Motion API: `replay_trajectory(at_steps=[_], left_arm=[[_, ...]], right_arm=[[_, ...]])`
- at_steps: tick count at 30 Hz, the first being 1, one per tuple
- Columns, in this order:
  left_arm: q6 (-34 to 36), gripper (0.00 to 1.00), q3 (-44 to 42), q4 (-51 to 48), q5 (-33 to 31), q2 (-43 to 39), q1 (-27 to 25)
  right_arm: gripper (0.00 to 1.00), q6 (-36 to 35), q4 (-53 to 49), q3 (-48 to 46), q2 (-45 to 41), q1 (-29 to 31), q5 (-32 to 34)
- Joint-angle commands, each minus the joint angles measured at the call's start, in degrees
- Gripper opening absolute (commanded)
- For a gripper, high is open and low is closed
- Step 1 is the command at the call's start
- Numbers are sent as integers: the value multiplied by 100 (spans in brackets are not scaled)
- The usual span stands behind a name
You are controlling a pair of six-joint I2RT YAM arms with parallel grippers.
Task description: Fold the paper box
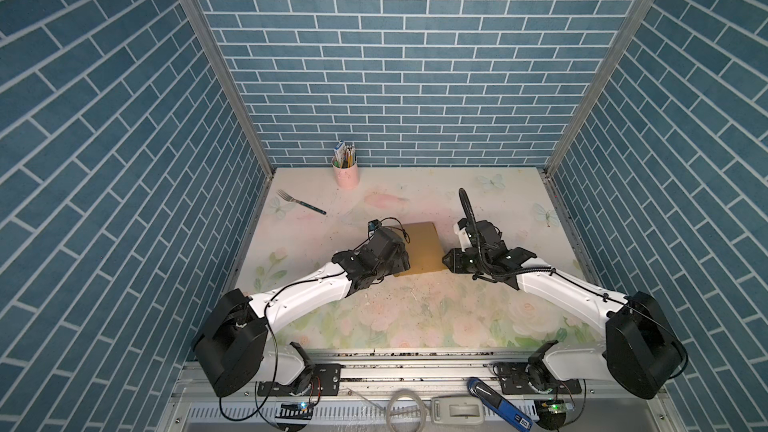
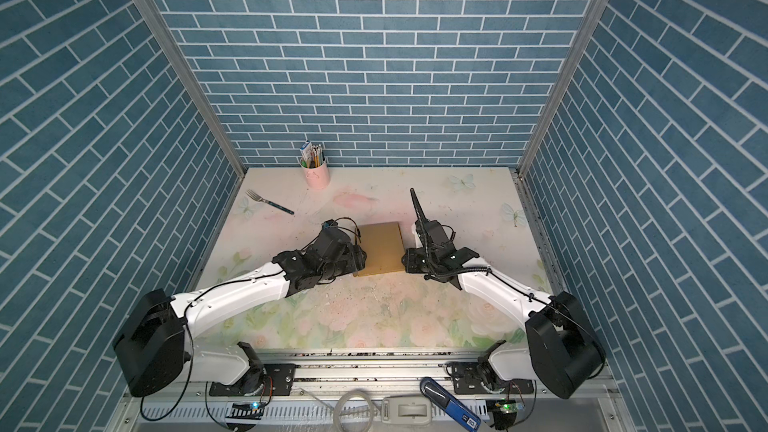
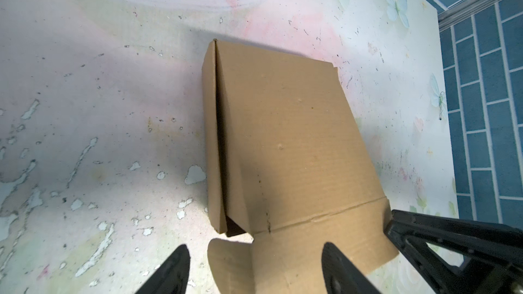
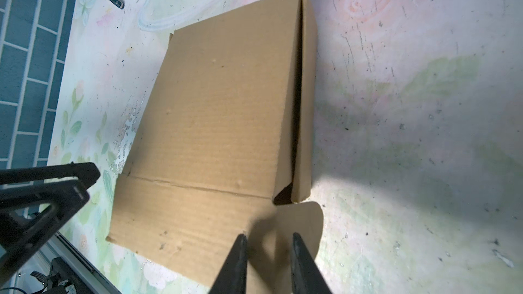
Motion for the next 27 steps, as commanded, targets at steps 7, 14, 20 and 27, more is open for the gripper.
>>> replay_trajectory(at_steps=[7, 14, 20, 27], left_arm=[[60, 75, -370, -386, -15, -519, 313], [109, 75, -470, -197, 110, -531, 384], [99, 72, -559, 179, 334, -444, 386], [237, 69, -502, 416, 511, -205, 386]], right_arm=[[29, 403, 293, 1, -48, 227, 11], [29, 521, 403, 104, 122, 528, 145], [29, 566, 362, 69, 67, 577, 250], [28, 685, 333, -77, -85, 603, 365]])
